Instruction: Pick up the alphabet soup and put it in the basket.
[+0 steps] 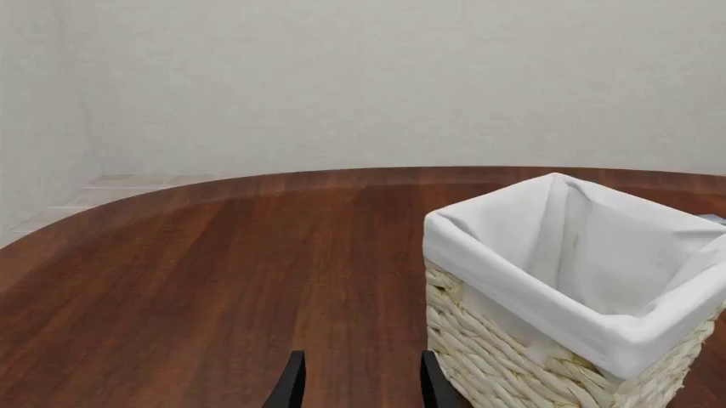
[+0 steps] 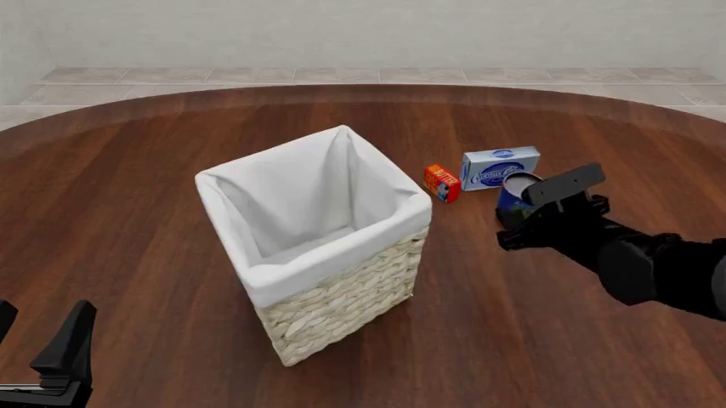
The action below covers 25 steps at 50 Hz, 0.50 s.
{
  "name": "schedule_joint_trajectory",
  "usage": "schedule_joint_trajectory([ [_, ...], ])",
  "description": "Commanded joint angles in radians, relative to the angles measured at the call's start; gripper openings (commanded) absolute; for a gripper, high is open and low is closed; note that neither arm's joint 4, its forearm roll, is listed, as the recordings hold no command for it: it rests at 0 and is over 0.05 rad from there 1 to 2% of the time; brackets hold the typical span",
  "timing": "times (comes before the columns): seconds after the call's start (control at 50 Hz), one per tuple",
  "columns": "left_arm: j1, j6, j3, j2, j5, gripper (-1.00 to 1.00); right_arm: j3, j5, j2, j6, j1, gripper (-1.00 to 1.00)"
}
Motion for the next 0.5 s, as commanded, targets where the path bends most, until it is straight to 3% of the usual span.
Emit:
schedule_joint_trajectory([
  [0.02,0.000,0.000,0.000,0.000,0.000,1.00,-0.022,0.080,-0.126,-0.005,0.038,-1.00],
  [0.5,0.000,0.000,0.000,0.000,0.000,1.00,-0.161,0.263,-0.279,-0.038,0.091,-1.00],
])
